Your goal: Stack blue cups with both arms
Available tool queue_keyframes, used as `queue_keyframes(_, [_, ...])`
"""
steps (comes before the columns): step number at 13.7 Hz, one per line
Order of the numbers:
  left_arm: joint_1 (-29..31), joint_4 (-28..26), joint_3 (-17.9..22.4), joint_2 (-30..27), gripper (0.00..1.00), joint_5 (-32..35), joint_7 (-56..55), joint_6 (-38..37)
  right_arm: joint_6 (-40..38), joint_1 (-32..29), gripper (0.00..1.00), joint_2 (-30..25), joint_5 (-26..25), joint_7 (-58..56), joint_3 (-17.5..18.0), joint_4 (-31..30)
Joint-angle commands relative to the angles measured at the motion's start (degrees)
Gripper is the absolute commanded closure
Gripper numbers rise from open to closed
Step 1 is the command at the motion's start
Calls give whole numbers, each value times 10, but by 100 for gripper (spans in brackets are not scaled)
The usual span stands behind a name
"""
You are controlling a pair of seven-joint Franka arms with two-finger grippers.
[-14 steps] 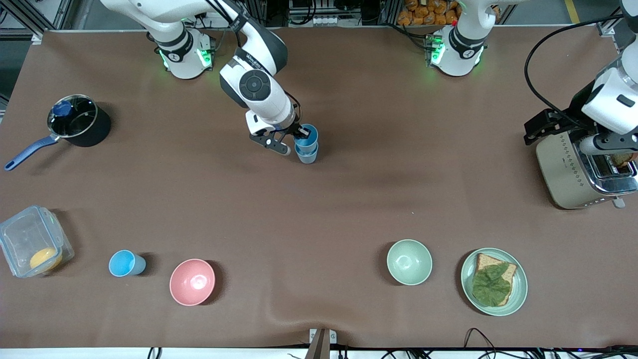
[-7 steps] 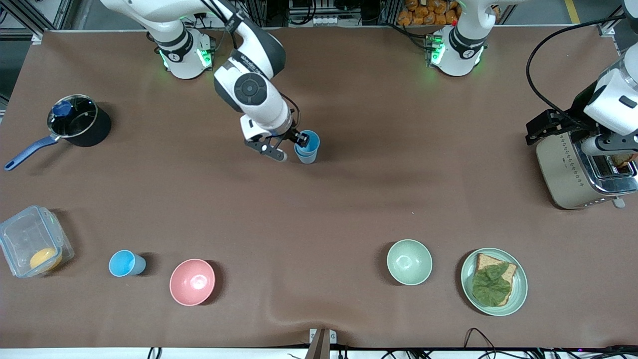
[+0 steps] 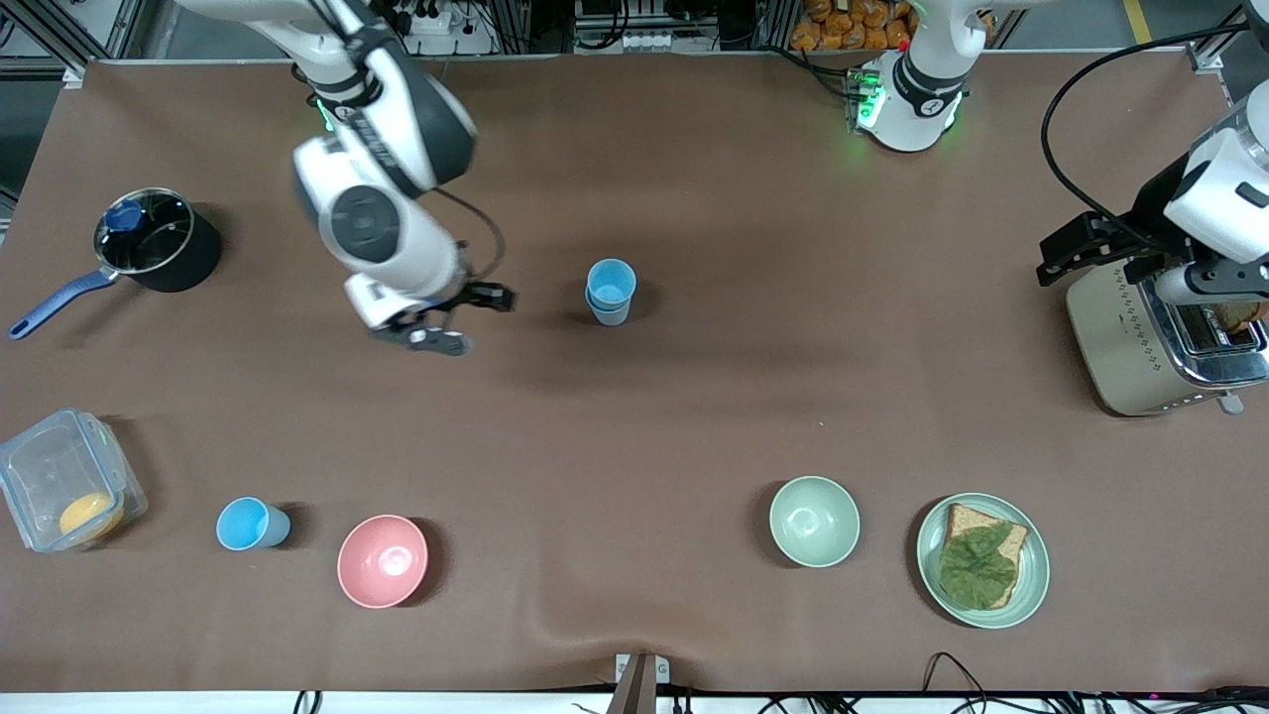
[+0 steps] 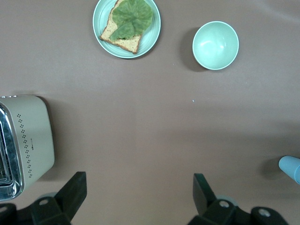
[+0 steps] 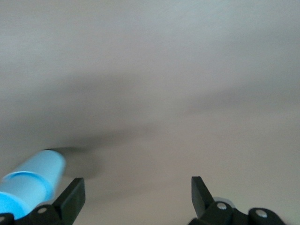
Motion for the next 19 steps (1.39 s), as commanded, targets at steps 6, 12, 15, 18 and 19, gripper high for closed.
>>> queue_keyframes(6, [-3,42,4,20,0,56,57,-11,-57,-17,0,-108,13,-209,-131,-10])
queue_keyframes(12, [-1,41,-5,4,0,32,1,-22,-138,-48,0,-137,14,-329,-211,56])
queue_keyframes(15, [4,41,-4,2,0,27,-1,-39,-204,-48,0,-134,15,-342,-248,133])
queue_keyframes(18, [7,37,0,-3,0,27,7,-51,-240,-47,0,-142,18,-344,-261,165])
queue_keyframes(19, [8,40,-1,-3,0,25,6,-57,-247,-46,0,-144,20,-339,-263,177])
